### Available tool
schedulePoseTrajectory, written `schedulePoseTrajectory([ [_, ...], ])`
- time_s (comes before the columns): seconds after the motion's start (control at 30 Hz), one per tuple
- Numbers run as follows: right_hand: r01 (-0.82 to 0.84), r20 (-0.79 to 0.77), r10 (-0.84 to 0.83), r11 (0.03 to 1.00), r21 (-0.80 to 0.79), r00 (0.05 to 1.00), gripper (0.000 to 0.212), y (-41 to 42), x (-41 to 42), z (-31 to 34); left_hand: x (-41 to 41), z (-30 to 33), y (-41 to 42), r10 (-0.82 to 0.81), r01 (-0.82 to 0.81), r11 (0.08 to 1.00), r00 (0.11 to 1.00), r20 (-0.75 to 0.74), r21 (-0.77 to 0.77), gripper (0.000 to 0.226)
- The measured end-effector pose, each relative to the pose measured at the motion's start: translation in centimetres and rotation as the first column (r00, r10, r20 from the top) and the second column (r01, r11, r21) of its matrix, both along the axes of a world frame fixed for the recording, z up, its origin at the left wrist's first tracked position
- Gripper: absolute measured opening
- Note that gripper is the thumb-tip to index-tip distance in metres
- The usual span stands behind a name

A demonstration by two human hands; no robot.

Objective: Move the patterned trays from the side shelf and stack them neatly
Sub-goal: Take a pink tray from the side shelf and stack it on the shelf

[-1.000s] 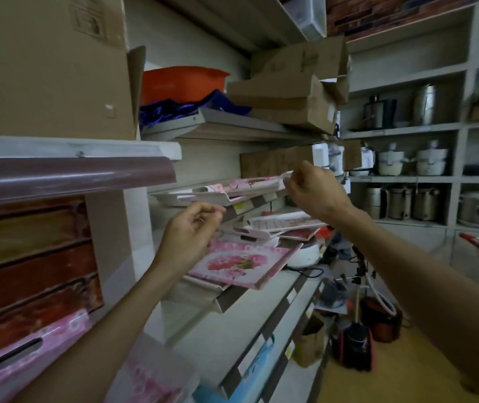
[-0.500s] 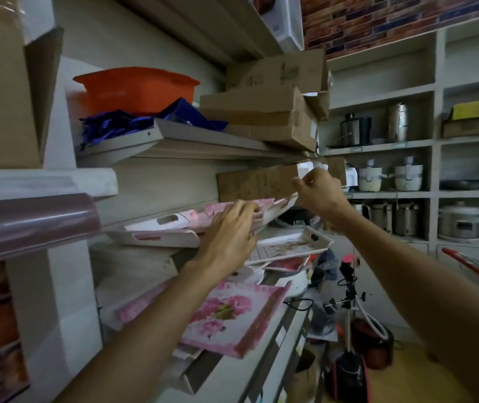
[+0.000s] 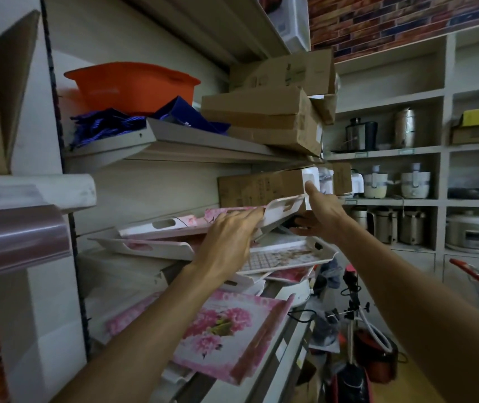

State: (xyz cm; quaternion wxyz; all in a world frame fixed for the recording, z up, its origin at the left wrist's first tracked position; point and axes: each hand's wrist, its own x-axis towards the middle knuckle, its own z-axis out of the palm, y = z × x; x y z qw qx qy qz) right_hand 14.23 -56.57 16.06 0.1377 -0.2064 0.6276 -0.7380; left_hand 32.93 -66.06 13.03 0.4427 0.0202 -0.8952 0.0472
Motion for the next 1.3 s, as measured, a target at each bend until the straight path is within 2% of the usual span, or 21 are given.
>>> schedulePoseTrajectory([
  [0.1, -0.117, 0.133, 0.129, 0.989, -0.092, 0.983, 0.045, -0.2, 0.3, 0.6, 0.2, 0.5, -0.2, -0.023, 0.024, 1.000, 0.999, -0.022, 0.018, 0.042],
  [0.2, -0.253, 0.211, 0.298, 0.943, -0.214, 0.931, 0.051, -0.8, 0.3, 1.2, 0.4, 0.6, -0.2, -0.054, 0.055, 0.998, 0.998, -0.041, 0.018, 0.040],
  [0.33, -0.288, 0.208, 0.339, 0.927, -0.242, 0.917, 0.064, -0.8, -0.1, 1.8, 0.3, 0.5, 0.2, -0.082, 0.078, 0.993, 0.996, -0.040, -0.087, 0.048],
  [0.4, -0.300, 0.208, 0.352, 0.922, -0.245, 0.912, 0.056, -0.3, 0.2, 2.0, 0.2, 0.4, 0.7, -0.088, 0.084, 0.986, 0.996, -0.021, -0.147, 0.050],
  [0.47, -0.366, 0.157, 0.402, 0.906, -0.214, 0.902, 0.036, 0.5, 0.7, 2.4, 0.4, 0.2, 1.1, -0.090, 0.089, 0.977, 0.996, 0.003, -0.194, 0.046],
  [0.53, -0.341, 0.135, 0.369, 0.920, -0.192, 0.920, 0.029, 1.2, 0.7, 2.3, 0.5, 0.1, 1.6, -0.084, 0.082, 0.962, 0.996, 0.004, -0.260, 0.045],
  [0.6, -0.287, 0.194, 0.329, 0.933, -0.218, 0.924, 0.021, 2.3, 1.0, 2.4, 0.5, 0.0, 2.3, -0.089, 0.087, 0.948, 0.996, 0.009, -0.307, 0.043],
  [0.7, -0.221, 0.222, 0.268, 0.951, -0.218, 0.937, 0.034, 4.5, 1.6, 2.1, 0.7, -0.8, 4.0, -0.106, 0.107, 0.929, 0.994, 0.022, -0.353, 0.045],
  [0.83, -0.178, 0.207, 0.217, 0.965, -0.190, 0.954, 0.025, 8.3, 3.4, 1.2, 1.2, -2.3, 6.7, -0.138, 0.152, 0.910, 0.988, 0.062, -0.386, 0.049],
  [0.9, -0.156, 0.210, 0.197, 0.968, -0.199, 0.958, 0.032, 10.5, 4.0, 0.5, 1.5, -3.0, 8.0, -0.174, 0.199, 0.904, 0.980, 0.100, -0.377, 0.046],
  [0.97, -0.085, 0.206, 0.127, 0.976, -0.200, 0.970, 0.039, 12.8, 4.3, -0.3, 2.2, -3.8, 9.6, -0.281, 0.306, 0.907, 0.952, 0.125, -0.289, 0.037],
  [1.03, -0.034, 0.205, 0.077, 0.978, -0.207, 0.976, 0.024, 15.5, 4.8, -1.0, 3.6, -4.7, 11.3, -0.386, 0.393, 0.906, 0.919, 0.079, -0.155, 0.028],
  [1.13, 0.032, 0.212, 0.019, 0.972, -0.231, 0.977, 0.018, 19.3, 5.2, -2.5, 6.0, -6.4, 13.9, -0.434, 0.445, 0.894, 0.888, -0.151, 0.049, 0.020],
  [1.23, 0.095, 0.216, -0.043, 0.967, -0.235, 0.975, 0.019, 22.4, 5.2, -4.5, 7.9, -7.7, 16.6, -0.268, 0.390, 0.868, 0.890, -0.369, 0.309, 0.018],
  [1.27, 0.112, 0.213, -0.060, 0.964, -0.239, 0.975, 0.015, 23.3, 5.2, -5.1, 8.1, -8.1, 17.3, -0.175, 0.368, 0.822, 0.889, -0.424, 0.434, 0.017],
  [1.3, 0.126, 0.219, -0.072, 0.961, -0.245, 0.973, 0.011, 24.2, 5.1, -5.7, 8.1, -8.6, 17.5, -0.071, 0.361, 0.738, 0.882, -0.466, 0.570, 0.015],
])
